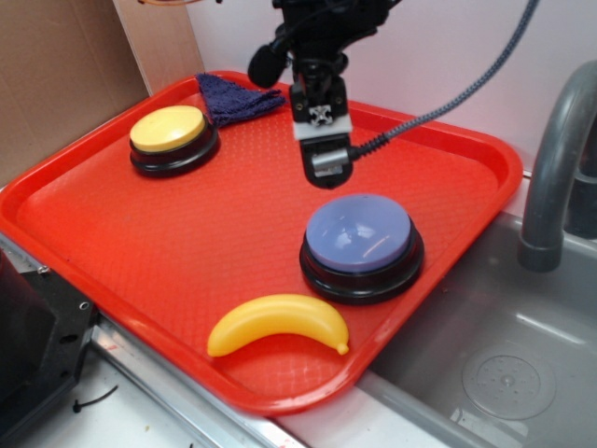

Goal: Push the purple button.

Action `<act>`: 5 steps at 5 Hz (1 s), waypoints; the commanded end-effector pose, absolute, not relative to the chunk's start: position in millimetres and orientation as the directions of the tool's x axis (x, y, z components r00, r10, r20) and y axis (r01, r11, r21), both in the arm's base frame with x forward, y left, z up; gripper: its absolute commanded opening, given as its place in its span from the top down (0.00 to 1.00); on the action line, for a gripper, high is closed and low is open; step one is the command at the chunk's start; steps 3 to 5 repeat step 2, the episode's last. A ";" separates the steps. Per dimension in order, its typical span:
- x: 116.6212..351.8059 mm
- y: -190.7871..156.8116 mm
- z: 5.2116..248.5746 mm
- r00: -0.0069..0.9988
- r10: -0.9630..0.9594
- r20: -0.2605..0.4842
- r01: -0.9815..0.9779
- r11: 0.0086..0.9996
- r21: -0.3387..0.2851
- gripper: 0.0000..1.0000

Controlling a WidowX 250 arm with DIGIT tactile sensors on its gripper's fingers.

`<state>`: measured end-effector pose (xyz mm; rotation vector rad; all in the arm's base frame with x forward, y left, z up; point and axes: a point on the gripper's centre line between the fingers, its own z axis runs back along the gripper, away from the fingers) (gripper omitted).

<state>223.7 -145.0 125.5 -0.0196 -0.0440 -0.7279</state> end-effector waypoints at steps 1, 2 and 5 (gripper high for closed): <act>223.4 -144.5 164.6 0.747 -0.641 0.177 0.648 0.762 0.025 0.00; 217.9 -143.8 174.4 0.752 -0.622 0.218 0.628 0.777 0.049 0.00; 217.9 -143.8 174.4 0.752 -0.622 0.218 0.628 0.777 0.049 0.00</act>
